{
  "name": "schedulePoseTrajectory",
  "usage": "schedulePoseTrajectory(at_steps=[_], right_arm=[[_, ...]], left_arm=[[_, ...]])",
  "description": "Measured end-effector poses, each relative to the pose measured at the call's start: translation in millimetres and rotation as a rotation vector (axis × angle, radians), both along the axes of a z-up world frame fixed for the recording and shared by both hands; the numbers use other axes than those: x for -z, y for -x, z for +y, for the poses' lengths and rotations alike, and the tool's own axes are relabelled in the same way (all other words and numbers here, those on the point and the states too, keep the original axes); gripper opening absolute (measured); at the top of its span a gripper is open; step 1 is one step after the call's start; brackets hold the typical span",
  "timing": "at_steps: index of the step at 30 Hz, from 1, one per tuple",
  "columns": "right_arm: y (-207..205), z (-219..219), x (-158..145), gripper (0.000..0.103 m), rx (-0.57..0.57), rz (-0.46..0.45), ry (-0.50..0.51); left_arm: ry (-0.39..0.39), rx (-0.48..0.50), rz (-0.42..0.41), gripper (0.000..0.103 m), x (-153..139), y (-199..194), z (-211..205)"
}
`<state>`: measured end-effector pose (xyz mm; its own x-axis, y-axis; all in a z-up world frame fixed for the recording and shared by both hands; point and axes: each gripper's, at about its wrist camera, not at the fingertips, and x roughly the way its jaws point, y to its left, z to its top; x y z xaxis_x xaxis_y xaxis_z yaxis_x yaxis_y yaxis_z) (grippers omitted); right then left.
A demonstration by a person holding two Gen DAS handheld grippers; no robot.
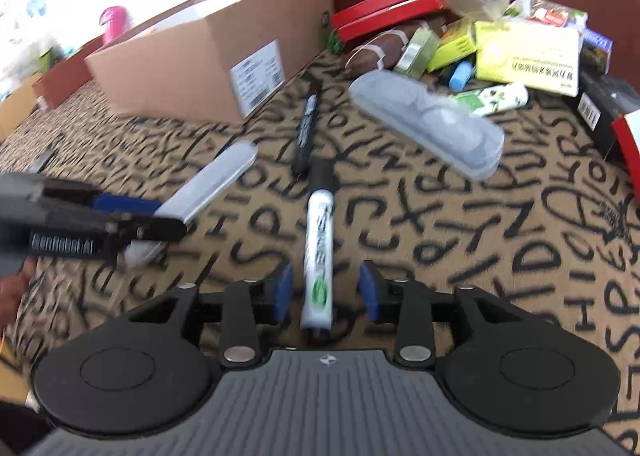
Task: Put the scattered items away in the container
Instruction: 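Lift the translucent case with the left tool while the right tool lifts the PERMANENT marker, then carry case and marker into the box while opening both tools to release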
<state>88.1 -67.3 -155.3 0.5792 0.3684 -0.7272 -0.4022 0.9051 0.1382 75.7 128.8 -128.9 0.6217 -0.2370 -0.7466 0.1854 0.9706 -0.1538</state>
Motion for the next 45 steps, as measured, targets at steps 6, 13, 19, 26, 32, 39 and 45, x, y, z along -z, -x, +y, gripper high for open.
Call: schedulePoseTrajectory(at_steps=[6, 13, 19, 26, 32, 39, 45], right_arm=[[-17, 12, 6, 0.05, -0.005, -0.005, 0.034], [-18, 17, 7, 0.038, -0.027, -0.007, 0.067], [-15, 21, 8, 0.024, -0.053, -0.009, 0.092], [-15, 24, 9, 0.017, -0.064, -0.007, 0.094], [-7, 13, 4, 0.017, -0.056, 0.068, -0.047], [14, 23, -22, 0.017, -0.114, 0.044, -0.134], [3, 46, -68, 0.017, -0.191, -0.053, -0.206]], left_arm=[[-0.084, 0.013, -0.029, 0.035, 7, -9, -12], [-0.044, -0.011, -0.013, 0.047, 6, -16, -7], [-0.073, 0.019, -0.027, 0.028, 7, -13, -15], [-0.112, 0.029, -0.058, 0.028, 11, -10, -24], [-0.029, 0.032, -0.031, 0.026, 5, 2, -13], [0.059, 0.018, -0.071, 0.026, -22, 25, 9], [0.082, -0.016, -0.198, 0.026, -73, 28, 37]])
